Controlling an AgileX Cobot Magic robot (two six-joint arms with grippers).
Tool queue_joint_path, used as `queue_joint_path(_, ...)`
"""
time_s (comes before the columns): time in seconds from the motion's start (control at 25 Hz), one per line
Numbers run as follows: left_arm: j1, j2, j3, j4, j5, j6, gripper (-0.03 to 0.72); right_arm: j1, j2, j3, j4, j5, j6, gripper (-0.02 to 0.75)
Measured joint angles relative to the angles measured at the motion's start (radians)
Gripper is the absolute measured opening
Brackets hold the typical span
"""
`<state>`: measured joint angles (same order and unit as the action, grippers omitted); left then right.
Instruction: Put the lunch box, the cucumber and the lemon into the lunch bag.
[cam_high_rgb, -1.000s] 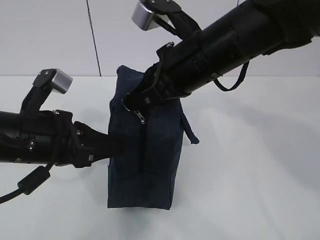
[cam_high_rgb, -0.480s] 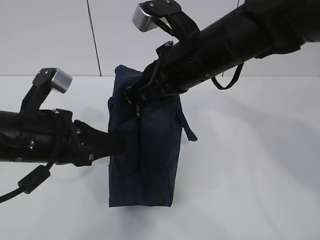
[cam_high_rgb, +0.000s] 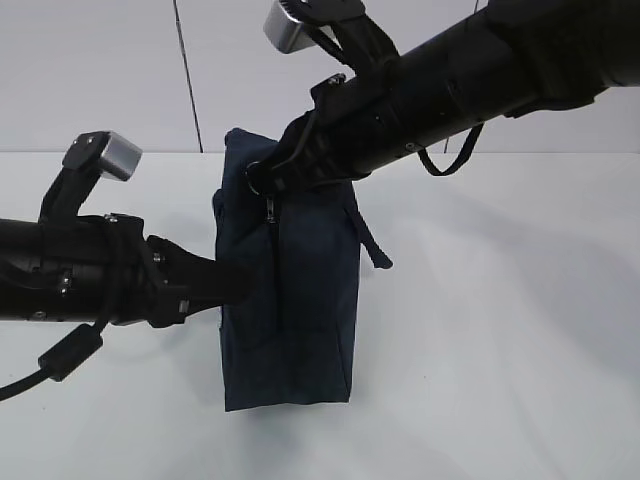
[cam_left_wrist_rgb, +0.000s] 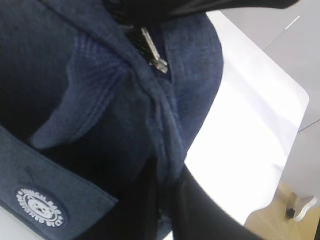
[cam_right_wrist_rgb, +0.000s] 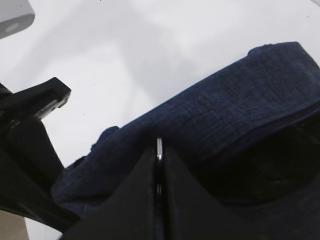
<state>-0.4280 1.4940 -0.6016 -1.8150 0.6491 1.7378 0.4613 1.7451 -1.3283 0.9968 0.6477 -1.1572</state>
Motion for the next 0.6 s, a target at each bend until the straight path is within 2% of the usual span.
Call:
queue_joint_path(0.24,0.000,0.000,0.000,0.017,-0.007,0.005,0.011,0.000,0.000,0.000,-0.001,0.106,0.029,0.020)
queue_joint_path(0.48,0.000,0.004,0.000,0.027,-0.007,0.008,0.011,0.000,0.000,-0.001,-0.176,0.183,0.208,0.020)
queue_joint_path(0.6,0.000,0.006,0.000,0.028,-0.007,0.010,0.011,0.000,0.000,-0.004,-0.226,0.207,0.254,0.020)
